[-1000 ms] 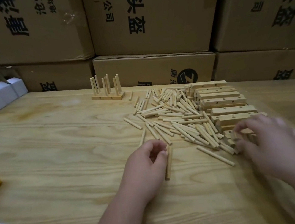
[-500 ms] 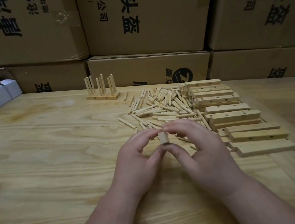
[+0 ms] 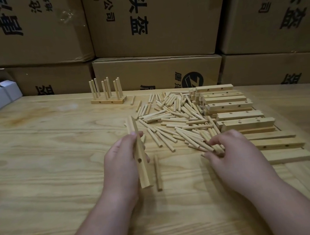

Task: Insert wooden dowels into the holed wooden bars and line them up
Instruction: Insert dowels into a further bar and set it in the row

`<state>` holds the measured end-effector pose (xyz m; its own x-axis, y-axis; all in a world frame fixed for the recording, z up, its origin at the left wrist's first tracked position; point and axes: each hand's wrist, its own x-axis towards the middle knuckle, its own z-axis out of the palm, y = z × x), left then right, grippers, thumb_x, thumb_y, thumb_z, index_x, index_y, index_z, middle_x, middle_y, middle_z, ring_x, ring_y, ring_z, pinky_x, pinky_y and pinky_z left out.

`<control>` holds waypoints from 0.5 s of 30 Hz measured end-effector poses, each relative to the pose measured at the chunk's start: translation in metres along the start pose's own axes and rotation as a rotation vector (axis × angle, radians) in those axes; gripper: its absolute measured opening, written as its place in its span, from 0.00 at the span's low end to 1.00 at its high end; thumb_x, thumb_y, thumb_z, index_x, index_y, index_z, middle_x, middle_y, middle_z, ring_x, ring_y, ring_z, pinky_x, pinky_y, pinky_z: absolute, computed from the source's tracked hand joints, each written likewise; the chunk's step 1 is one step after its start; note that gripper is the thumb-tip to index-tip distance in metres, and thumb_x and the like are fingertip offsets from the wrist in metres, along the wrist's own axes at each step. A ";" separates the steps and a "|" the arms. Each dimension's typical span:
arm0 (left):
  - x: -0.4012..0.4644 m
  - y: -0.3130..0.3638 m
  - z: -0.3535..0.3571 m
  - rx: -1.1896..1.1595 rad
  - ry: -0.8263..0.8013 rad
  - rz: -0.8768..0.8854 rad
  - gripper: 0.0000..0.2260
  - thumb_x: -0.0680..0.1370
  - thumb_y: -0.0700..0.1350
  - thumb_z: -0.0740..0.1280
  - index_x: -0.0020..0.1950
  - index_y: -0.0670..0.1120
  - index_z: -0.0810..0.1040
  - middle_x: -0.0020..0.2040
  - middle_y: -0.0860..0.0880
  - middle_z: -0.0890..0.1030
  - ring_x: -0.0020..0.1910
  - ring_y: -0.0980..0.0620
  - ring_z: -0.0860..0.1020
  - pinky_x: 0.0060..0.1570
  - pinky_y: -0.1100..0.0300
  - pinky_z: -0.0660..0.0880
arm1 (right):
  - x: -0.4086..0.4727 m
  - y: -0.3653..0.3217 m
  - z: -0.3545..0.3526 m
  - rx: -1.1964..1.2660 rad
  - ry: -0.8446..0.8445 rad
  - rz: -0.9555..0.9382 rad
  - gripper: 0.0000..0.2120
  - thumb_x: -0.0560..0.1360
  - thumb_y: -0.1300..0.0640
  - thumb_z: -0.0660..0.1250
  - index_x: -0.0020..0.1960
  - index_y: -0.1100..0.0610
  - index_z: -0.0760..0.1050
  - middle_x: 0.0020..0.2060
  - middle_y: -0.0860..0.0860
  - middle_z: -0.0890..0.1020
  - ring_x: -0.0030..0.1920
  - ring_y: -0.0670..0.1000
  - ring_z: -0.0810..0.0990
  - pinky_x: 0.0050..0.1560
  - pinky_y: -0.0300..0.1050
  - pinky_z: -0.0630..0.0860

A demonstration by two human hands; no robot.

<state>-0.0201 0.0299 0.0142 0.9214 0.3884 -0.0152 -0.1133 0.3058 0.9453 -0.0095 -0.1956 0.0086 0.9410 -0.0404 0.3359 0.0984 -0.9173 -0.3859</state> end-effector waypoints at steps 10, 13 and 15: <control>0.010 0.004 -0.010 0.199 0.054 -0.138 0.10 0.76 0.52 0.67 0.41 0.53 0.87 0.28 0.53 0.81 0.35 0.44 0.83 0.32 0.55 0.79 | -0.003 0.000 0.002 -0.158 -0.119 0.124 0.20 0.75 0.44 0.67 0.66 0.42 0.69 0.56 0.45 0.73 0.56 0.51 0.77 0.49 0.49 0.79; 0.007 -0.003 -0.006 0.165 -0.034 -0.206 0.09 0.76 0.52 0.69 0.42 0.51 0.87 0.29 0.49 0.82 0.34 0.42 0.84 0.39 0.48 0.83 | -0.001 -0.002 0.006 -0.138 -0.100 0.113 0.19 0.75 0.45 0.67 0.65 0.42 0.70 0.54 0.45 0.75 0.56 0.50 0.77 0.49 0.49 0.78; 0.005 -0.007 -0.002 0.118 -0.104 -0.212 0.10 0.78 0.51 0.68 0.43 0.51 0.87 0.33 0.47 0.82 0.38 0.43 0.82 0.54 0.39 0.80 | 0.000 -0.002 0.008 -0.123 -0.106 0.120 0.20 0.75 0.43 0.67 0.66 0.42 0.70 0.56 0.46 0.76 0.57 0.51 0.77 0.50 0.49 0.78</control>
<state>-0.0154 0.0316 0.0063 0.9538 0.2335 -0.1891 0.1247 0.2650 0.9562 -0.0068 -0.1907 0.0025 0.9730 -0.1164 0.1994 -0.0506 -0.9501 -0.3079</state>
